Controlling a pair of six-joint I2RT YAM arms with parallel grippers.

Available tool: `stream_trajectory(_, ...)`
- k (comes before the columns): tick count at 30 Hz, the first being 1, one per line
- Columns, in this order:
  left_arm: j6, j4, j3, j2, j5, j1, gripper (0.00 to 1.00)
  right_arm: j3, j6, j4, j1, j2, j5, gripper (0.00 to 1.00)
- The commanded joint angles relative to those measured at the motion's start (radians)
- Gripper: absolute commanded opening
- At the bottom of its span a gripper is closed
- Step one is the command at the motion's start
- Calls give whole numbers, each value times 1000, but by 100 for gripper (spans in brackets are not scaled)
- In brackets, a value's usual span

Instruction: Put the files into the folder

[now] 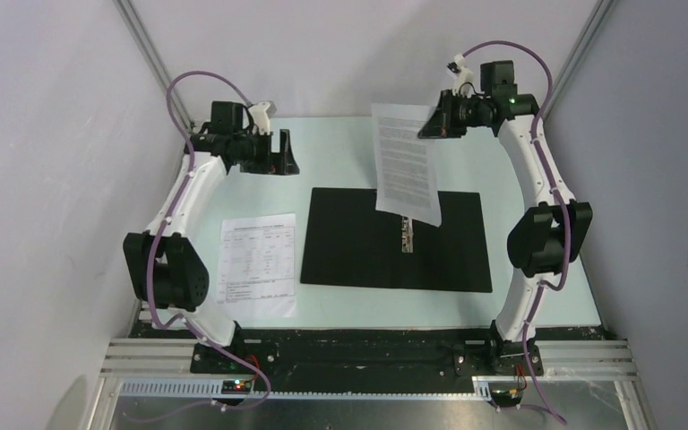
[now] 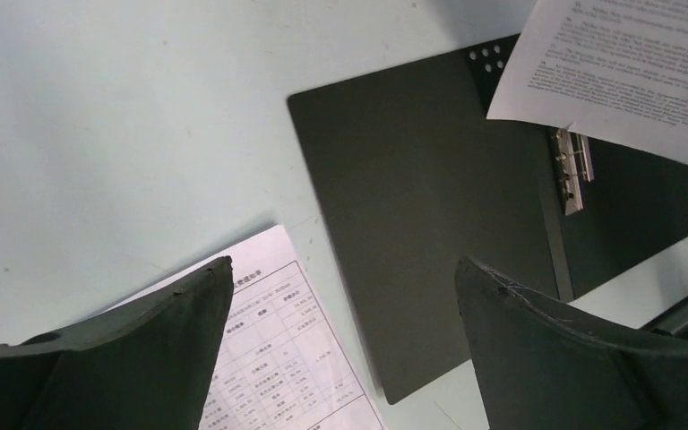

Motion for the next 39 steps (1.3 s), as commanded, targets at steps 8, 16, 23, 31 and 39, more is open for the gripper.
stream_trajectory(8,16,25,-2,27,68,-64,97,48,-192,-90,-17,89,409,0)
stream_trajectory(16,54,26,-3,40,63,-112,97,149,-258,-121,-75,157,361,0)
stream_trajectory(23,-40,55,19,108,-90,-140,97,-48,-286,-127,-91,-100,175,0)
stream_trajectory(31,-49,66,77,171,-18,-168,96,-177,-340,-221,-109,-271,175,0)
stream_trajectory(39,9,157,50,123,179,-191,99,-171,-415,-309,-93,-340,-153,0)
